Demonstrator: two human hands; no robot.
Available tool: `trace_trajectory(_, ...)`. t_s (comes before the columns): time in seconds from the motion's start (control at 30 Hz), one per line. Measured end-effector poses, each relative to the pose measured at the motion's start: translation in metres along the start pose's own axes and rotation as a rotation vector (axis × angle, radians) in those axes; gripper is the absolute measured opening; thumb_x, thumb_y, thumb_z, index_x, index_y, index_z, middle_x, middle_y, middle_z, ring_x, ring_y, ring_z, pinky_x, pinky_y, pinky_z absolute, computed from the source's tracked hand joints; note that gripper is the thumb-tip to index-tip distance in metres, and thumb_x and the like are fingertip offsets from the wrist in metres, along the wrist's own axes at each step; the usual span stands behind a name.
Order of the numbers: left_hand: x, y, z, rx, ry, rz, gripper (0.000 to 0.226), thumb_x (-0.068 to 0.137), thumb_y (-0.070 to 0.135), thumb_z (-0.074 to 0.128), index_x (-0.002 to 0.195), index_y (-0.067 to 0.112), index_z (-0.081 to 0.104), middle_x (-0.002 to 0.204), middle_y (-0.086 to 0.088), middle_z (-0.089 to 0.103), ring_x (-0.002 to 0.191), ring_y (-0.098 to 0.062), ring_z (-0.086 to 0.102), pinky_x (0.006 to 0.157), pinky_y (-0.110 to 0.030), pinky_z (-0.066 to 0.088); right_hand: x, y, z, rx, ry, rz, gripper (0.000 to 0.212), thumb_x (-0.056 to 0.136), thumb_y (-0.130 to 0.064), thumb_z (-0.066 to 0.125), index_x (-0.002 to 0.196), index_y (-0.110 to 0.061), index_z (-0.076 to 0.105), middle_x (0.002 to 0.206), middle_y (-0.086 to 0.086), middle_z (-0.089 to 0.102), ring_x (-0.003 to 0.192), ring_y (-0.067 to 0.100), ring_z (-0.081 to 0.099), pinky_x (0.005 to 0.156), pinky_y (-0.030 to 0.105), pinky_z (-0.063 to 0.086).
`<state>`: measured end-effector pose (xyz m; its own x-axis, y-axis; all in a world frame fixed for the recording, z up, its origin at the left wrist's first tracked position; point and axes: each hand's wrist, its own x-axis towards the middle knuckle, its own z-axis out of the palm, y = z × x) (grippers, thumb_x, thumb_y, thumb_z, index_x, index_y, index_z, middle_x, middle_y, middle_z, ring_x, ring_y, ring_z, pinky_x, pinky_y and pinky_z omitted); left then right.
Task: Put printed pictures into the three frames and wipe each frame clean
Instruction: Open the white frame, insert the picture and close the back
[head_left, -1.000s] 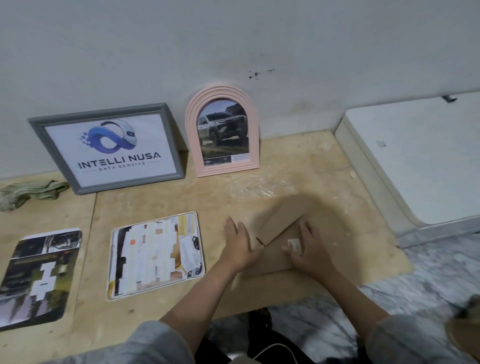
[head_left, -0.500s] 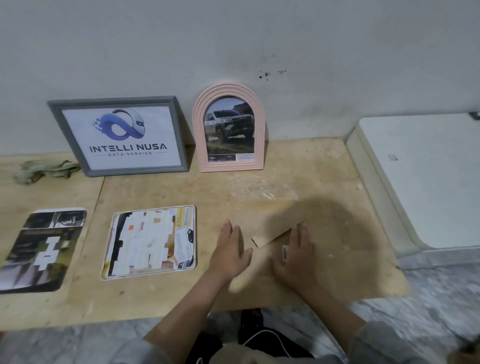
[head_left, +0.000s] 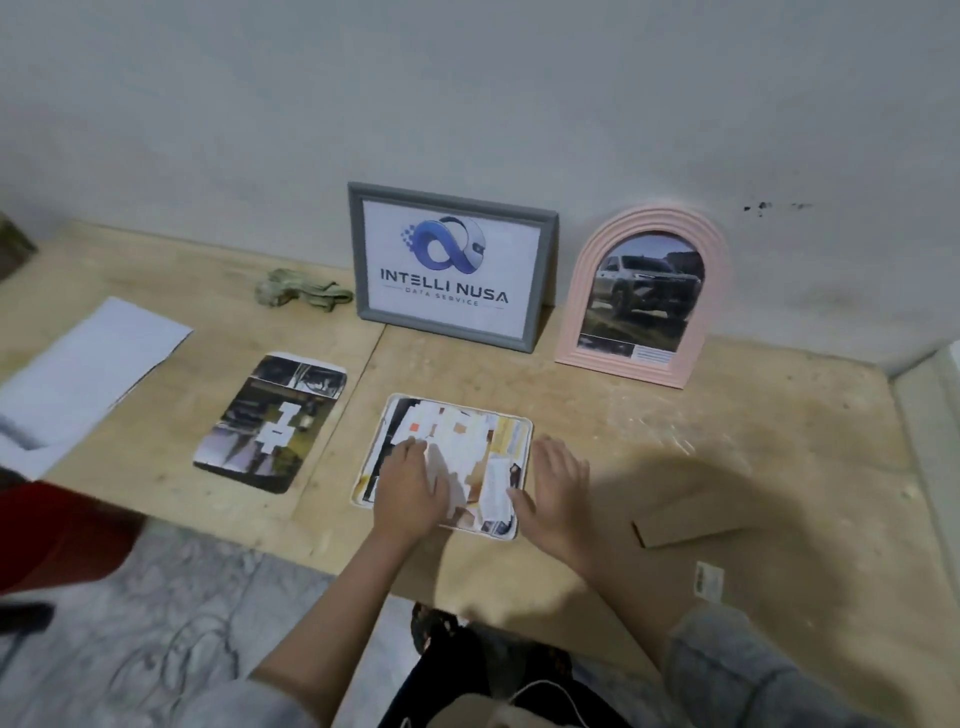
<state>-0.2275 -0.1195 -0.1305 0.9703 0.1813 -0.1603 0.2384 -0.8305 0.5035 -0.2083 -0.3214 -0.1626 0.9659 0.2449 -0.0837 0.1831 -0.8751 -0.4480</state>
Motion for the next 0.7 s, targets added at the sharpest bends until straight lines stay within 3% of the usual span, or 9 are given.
trace_trajectory(0.17, 0.038, -0.03, -0.027, 0.128, -0.12, 0.025, 0.064, 0.083, 0.041, 0.06, 0.131, 0.001, 0.047, 0.129, -0.015, 0.052, 0.119, -0.033, 0.047, 0.1, -0.038, 0.036, 0.026, -0.025, -0.005, -0.185, -0.034, -0.094, 0.07, 0.067, -0.052, 0.065, 0.116, -0.004, 0.056, 0.115, 0.01, 0.062, 0.097, 0.029, 0.06, 0.069, 0.038, 0.049)
trace_trajectory(0.27, 0.058, -0.04, -0.029, 0.193, -0.155, 0.123, 0.054, 0.079, 0.046, 0.065, 0.119, 0.012, 0.051, 0.119, -0.006, 0.053, 0.113, -0.029, 0.048, 0.095, -0.036, 0.038, 0.035, -0.025, 0.011, -0.19, -0.055, -0.039, 0.081, 0.066, -0.056, 0.07, 0.12, 0.002, 0.049, 0.12, 0.019, 0.06, 0.106, 0.036, 0.059, 0.084, 0.045, 0.051)
trace_trajectory(0.37, 0.074, -0.044, -0.03, 0.3, -0.22, 0.166, 0.057, 0.074, 0.051, 0.065, 0.116, 0.016, 0.049, 0.126, -0.004, 0.048, 0.115, -0.028, 0.043, 0.095, -0.037, 0.04, 0.039, -0.027, 0.026, -0.141, -0.023, 0.043, 0.084, 0.073, -0.064, 0.051, 0.127, 0.0, 0.039, 0.127, 0.018, 0.052, 0.112, 0.037, 0.052, 0.089, 0.047, 0.045)
trace_trajectory(0.53, 0.084, -0.049, -0.027, 0.332, -0.212, 0.203, 0.06, 0.069, 0.048, 0.072, 0.115, 0.018, 0.046, 0.133, -0.002, 0.042, 0.118, -0.026, 0.039, 0.093, -0.037, 0.042, 0.04, -0.04, 0.016, -0.106, 0.04, 0.099, 0.086, 0.063, -0.057, 0.072, 0.128, -0.01, 0.042, 0.128, 0.007, 0.045, 0.115, 0.027, 0.044, 0.094, 0.038, 0.035)
trace_trajectory(0.7, 0.09, -0.052, -0.026, 0.338, -0.193, 0.224, 0.082, 0.067, 0.052, 0.075, 0.131, 0.014, 0.039, 0.141, -0.001, 0.036, 0.124, -0.026, 0.036, 0.095, -0.037, 0.041, 0.04, -0.049, 0.017, -0.082, 0.126, 0.114, 0.079, 0.061, -0.047, 0.08, 0.124, -0.011, 0.047, 0.125, 0.007, 0.049, 0.114, 0.026, 0.045, 0.093, 0.033, 0.032)
